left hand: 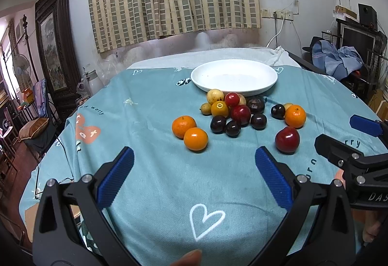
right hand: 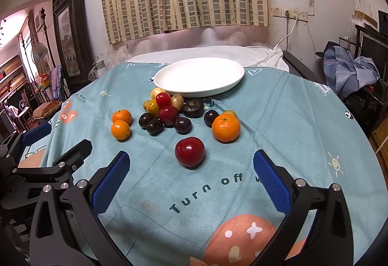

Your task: Organize fruits

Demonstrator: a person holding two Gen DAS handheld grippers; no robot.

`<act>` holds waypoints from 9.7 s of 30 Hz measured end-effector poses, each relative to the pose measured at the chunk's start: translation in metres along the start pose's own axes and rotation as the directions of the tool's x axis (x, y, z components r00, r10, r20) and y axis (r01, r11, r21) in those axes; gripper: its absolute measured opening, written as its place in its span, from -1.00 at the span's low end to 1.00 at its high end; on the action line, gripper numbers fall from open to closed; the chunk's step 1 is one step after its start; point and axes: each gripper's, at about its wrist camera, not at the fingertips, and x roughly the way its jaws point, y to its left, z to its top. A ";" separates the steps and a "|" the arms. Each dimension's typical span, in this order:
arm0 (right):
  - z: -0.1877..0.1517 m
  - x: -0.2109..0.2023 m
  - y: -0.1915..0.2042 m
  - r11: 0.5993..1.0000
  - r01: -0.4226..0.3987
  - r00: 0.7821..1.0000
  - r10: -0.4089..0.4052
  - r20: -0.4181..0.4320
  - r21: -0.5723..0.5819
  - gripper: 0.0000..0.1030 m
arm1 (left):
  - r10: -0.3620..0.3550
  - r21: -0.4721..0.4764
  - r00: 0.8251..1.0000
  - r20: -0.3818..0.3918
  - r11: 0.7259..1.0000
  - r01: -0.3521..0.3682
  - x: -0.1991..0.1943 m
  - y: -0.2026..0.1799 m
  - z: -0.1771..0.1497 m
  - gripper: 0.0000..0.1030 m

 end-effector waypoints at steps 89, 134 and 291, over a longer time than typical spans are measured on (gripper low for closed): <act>0.124 0.207 -0.055 0.993 -0.120 0.979 0.118 -0.168 -0.002 -0.11 | -0.297 -0.090 0.920 -0.254 0.955 0.284 0.246 -0.027 0.136 -0.02; 0.072 0.180 0.034 0.949 -0.252 0.962 0.225 -0.152 -0.188 -0.21 | -0.045 -0.247 0.980 -0.195 0.969 -0.005 0.186 0.083 0.076 0.84; 0.136 0.192 -0.074 0.980 -0.170 0.977 0.181 -0.113 0.099 0.31 | -0.314 -0.091 0.928 -0.203 0.949 0.302 0.266 -0.010 0.132 0.40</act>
